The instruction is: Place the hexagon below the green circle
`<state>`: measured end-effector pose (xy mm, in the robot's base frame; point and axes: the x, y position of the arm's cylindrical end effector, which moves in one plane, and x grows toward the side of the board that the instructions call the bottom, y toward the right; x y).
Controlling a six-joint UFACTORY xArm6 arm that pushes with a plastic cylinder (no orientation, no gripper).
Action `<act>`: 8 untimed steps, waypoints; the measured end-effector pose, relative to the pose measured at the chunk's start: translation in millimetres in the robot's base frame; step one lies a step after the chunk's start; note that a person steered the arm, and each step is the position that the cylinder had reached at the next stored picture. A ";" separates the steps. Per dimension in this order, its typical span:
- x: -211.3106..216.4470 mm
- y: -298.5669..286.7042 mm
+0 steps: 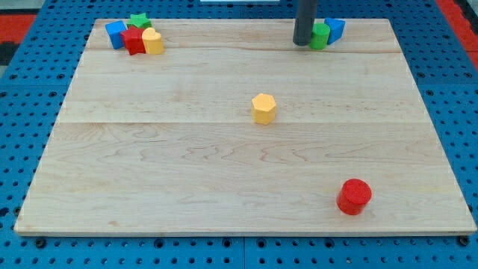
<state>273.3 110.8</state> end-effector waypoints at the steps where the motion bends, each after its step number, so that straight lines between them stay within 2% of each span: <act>1: 47.2 13.0; 3: 164.2 1.6; 4: 197.1 -40.9; 5: 153.2 -77.2; 6: 104.5 -80.1; 8: 96.9 -167.5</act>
<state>370.2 -56.7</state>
